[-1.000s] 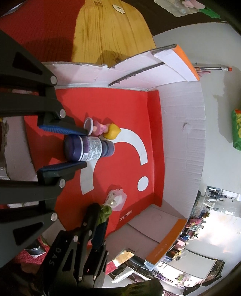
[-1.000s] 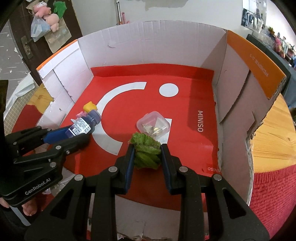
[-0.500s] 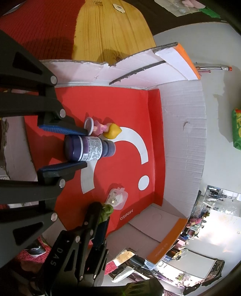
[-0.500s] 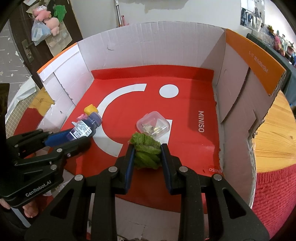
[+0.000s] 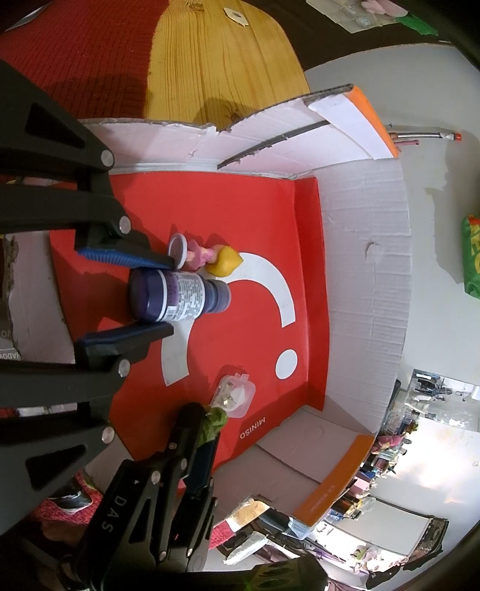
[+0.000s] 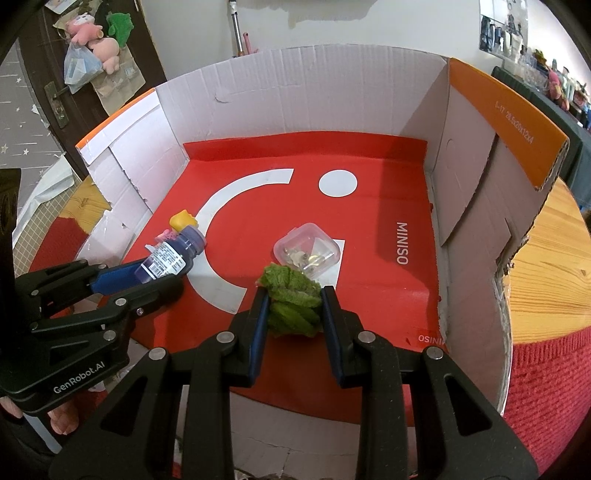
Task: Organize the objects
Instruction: 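Lower the bottle beside the figurine while the right gripper sets the yarn down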
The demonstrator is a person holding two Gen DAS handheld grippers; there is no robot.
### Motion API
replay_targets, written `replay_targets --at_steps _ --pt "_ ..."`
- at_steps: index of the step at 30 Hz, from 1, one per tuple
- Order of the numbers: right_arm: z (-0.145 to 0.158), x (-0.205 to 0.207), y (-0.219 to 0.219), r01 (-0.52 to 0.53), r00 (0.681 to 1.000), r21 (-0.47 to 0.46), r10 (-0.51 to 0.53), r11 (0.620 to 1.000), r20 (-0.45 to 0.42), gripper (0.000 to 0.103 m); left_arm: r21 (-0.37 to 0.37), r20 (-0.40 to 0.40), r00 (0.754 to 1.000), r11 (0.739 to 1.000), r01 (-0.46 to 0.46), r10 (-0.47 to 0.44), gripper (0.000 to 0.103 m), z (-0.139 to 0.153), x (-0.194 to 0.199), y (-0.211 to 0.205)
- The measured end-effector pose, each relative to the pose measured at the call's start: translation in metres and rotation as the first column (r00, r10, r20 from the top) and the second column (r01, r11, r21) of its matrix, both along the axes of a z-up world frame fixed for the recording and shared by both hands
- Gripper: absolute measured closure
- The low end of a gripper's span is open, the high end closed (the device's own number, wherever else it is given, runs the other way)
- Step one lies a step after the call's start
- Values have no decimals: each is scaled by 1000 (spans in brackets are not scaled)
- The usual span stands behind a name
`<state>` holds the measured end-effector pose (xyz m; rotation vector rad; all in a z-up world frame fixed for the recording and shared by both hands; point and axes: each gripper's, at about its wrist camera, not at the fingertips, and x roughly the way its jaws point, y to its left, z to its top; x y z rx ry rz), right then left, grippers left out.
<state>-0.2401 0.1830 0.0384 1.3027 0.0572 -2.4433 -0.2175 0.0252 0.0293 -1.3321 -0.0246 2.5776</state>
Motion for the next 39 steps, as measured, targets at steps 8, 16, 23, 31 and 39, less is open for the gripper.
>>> replay_targets --at_steps 8,16,23,31,39 --pt "0 1 -1 -5 1000 3 5 1000 -8 75 -6 -10 1000 1000 -6 6 67 3 1 -1" --pt "2 6 -3 -14 1000 19 15 1000 -22 74 -12 -32 999 1000 -10 10 61 9 4 0" --pt "5 12 -3 -16 999 22 17 1000 -33 73 -11 -42 999 1000 -15 14 59 13 9 -1" --pt "10 21 -6 -20 998 29 21 999 -53 47 -18 -64 998 999 -30 29 54 19 17 -5" --pt "13 25 -5 -12 998 19 13 1000 -68 45 -16 -69 997 999 -40 39 54 21 23 -10"
